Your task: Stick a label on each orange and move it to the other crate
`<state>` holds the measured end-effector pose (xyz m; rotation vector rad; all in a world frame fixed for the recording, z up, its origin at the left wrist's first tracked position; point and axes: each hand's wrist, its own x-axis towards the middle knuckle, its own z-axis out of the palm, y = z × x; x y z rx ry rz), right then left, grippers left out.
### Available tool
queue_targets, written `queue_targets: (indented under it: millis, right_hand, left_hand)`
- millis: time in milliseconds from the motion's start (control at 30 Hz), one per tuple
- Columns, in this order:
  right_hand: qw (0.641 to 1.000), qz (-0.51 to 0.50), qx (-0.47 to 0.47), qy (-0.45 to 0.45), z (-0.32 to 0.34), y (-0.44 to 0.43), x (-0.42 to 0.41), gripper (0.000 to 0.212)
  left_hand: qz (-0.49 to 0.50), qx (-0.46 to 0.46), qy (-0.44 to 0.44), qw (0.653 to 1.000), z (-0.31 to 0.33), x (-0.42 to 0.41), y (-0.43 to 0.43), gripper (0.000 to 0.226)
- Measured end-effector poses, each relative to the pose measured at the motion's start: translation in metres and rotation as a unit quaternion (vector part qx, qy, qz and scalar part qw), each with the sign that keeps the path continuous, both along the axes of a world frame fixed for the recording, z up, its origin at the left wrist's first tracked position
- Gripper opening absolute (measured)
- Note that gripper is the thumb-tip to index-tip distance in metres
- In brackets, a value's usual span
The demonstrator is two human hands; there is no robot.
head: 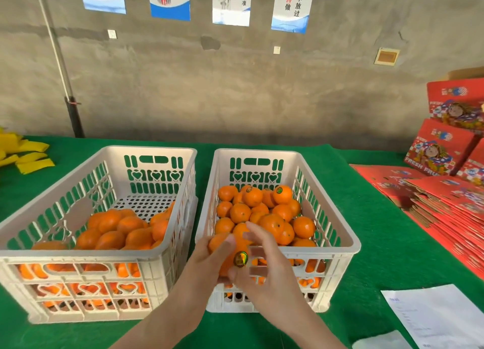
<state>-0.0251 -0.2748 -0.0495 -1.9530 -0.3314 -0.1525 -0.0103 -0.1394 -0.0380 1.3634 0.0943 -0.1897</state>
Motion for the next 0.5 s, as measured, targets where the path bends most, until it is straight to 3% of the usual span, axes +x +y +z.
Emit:
queue_targets:
  millis: [67, 200, 267, 333, 400, 433, 500]
  right_hand:
    - [0.999, 0.016, -0.004, -0.027, -0.002, 0.0, 0.001, 0.07]
    - [0.998, -0.038, 0.016, -0.044, 0.009, -0.01, 0.025, 0.066]
    - [0.996, -0.074, -0.013, -0.04, 0.02, -0.024, 0.054, 0.067]
    - [0.99, -0.123, -0.061, -0.029, 0.029, -0.041, 0.098, 0.065]
    - [0.979, -0.166, -0.122, 0.003, 0.032, -0.058, 0.145, 0.064]
    - [0.971, -0.18, -0.156, 0.025, 0.03, -0.064, 0.166, 0.064]
    - [0.949, -0.198, -0.233, 0.073, 0.017, -0.075, 0.203, 0.061]
  left_hand:
    - [-0.006, 0.057, -0.019, 0.998, 0.001, 0.001, -0.007, 0.039]
    - [-0.061, 0.183, -0.184, 0.964, 0.014, 0.026, -0.007, 0.054]
    - [-0.009, 0.348, -0.247, 0.905, 0.009, 0.059, -0.007, 0.04]
    - [-0.015, 0.505, -0.235, 0.83, -0.001, 0.086, -0.009, 0.021]
    - [-0.048, 0.59, -0.221, 0.775, -0.014, 0.096, -0.012, 0.023]
    - [-0.054, 0.611, -0.221, 0.758, -0.02, 0.097, -0.012, 0.026]
    - [-0.046, 0.606, -0.222, 0.762, -0.025, 0.099, -0.01, 0.025]
